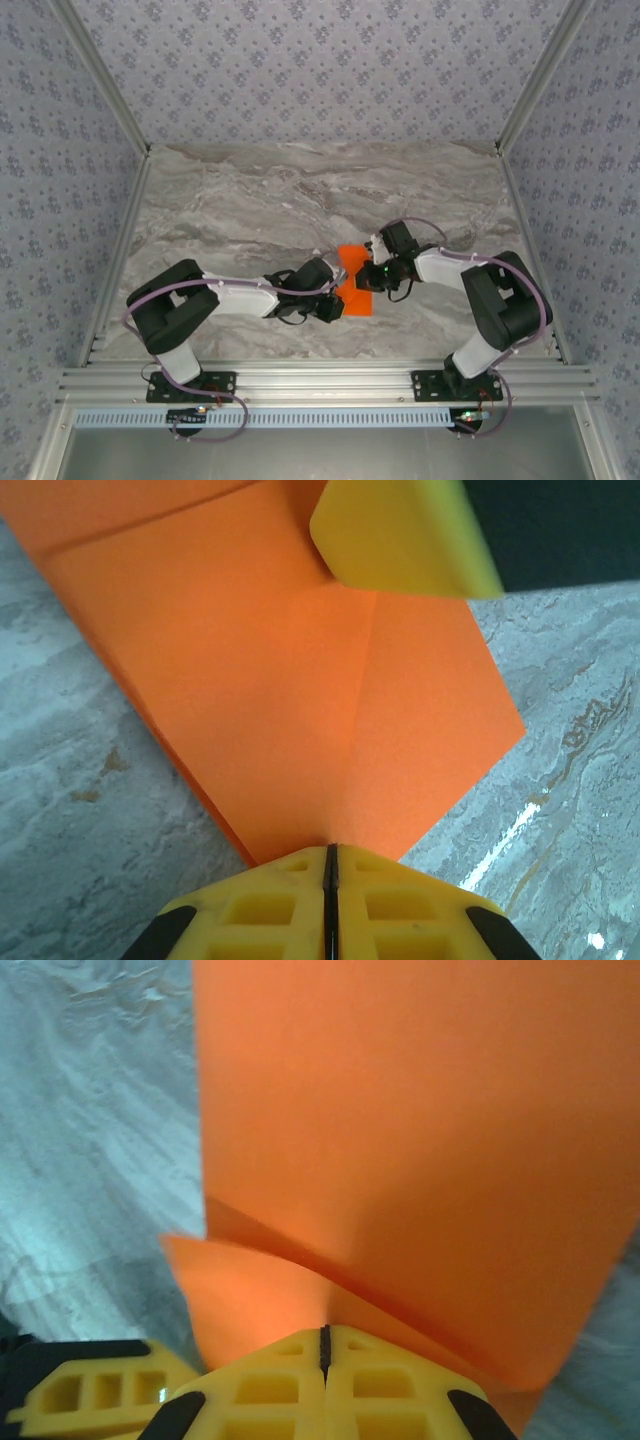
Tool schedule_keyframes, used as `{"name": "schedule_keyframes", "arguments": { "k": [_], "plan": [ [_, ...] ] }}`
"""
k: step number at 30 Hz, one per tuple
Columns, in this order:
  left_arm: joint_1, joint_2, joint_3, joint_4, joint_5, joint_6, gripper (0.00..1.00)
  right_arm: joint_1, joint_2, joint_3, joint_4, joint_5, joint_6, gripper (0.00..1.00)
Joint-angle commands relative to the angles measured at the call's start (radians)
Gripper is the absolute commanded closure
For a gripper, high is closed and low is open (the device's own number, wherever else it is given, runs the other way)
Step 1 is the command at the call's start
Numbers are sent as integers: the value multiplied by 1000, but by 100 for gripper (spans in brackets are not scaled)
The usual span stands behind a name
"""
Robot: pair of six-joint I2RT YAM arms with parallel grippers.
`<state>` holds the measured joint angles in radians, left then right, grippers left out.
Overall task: Fold a paper plane with a square sheet of paper (fold left side to right side)
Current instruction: Fold the triangle a second time at the center of the table.
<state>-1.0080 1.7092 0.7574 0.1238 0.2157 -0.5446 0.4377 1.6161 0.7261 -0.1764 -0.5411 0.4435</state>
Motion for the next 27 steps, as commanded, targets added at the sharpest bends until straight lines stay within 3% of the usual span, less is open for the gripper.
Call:
{"name": "schedule_keyframes", "arguments": {
  "k": [1,10,22,27],
  "plan": [
    [-3,30,-18,-124,-20,-8,91,-31,34,25,-73,45,-61,100],
    [-3,35,-11,-131,-16,-2,91,-78,58,22,-144,79,-116,100],
    [-3,37,-6,-134,-14,7,91,-161,21,-30,-65,-71,-97,100],
    [-3,36,8,-140,-10,17,91,-171,-49,-23,-121,-18,-107,100]
  ]
}}
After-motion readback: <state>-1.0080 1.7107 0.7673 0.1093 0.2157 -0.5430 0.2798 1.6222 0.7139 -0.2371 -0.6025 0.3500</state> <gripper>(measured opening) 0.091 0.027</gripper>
